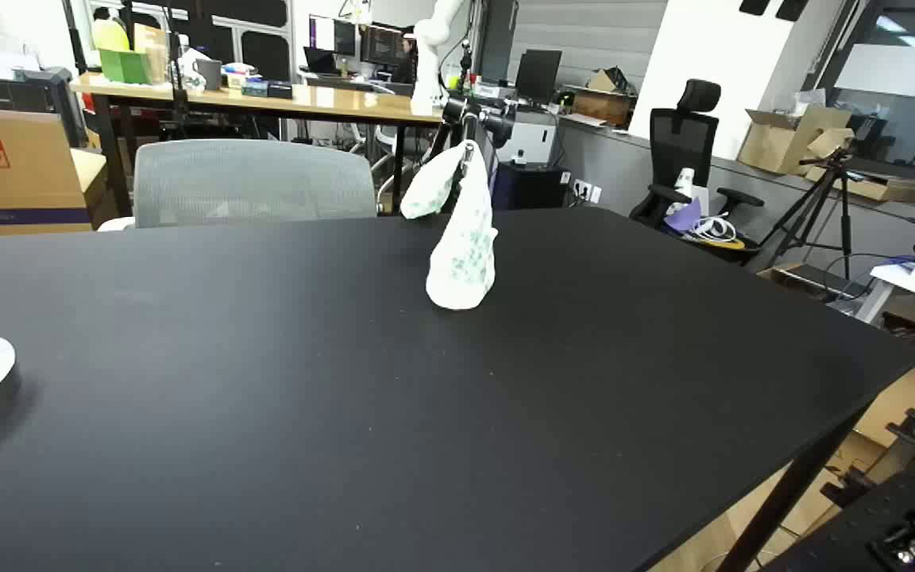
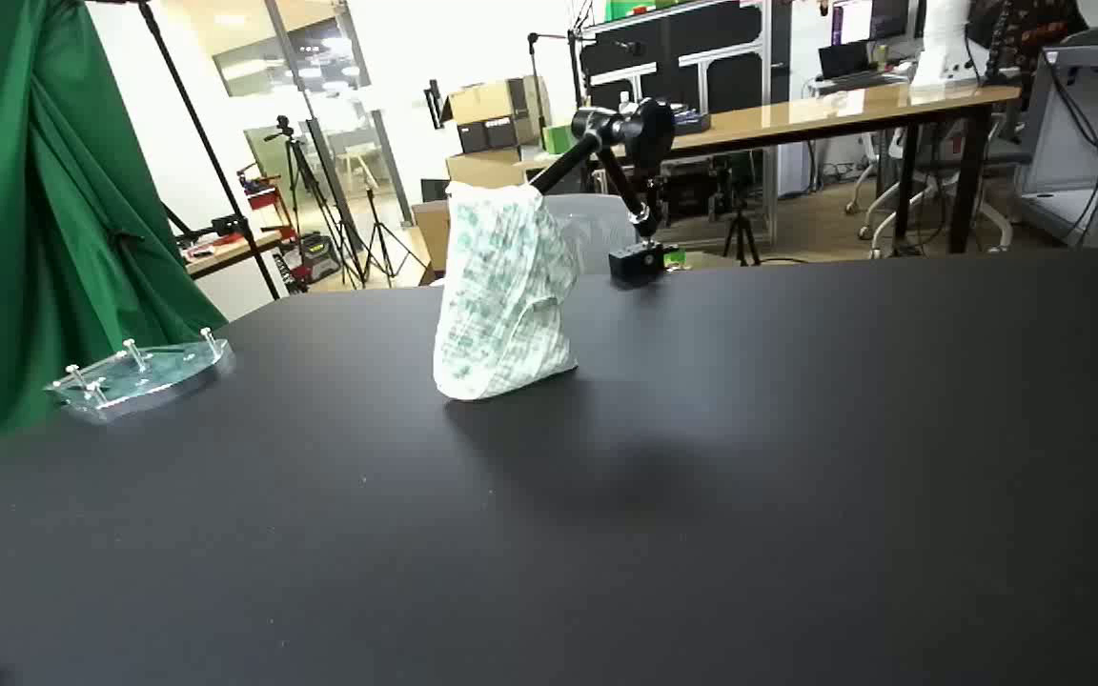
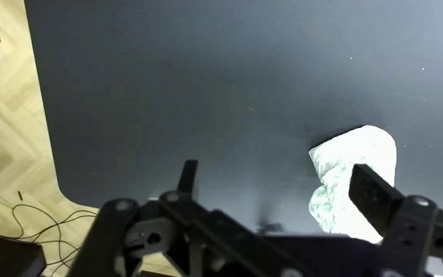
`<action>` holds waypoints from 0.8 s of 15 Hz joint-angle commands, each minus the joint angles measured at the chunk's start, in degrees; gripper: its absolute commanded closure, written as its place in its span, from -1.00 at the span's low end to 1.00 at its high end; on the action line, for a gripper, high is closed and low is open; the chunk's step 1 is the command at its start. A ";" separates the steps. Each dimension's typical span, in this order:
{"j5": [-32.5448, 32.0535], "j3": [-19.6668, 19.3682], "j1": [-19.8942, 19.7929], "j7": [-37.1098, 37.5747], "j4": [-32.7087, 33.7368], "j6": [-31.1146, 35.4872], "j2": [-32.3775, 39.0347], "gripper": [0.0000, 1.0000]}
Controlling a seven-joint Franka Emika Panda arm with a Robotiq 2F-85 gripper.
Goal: Take the cloth and put it on the table
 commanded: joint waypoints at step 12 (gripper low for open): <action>0.50 0.95 -0.97 -0.35 -1.12 -0.11 0.71 -1.00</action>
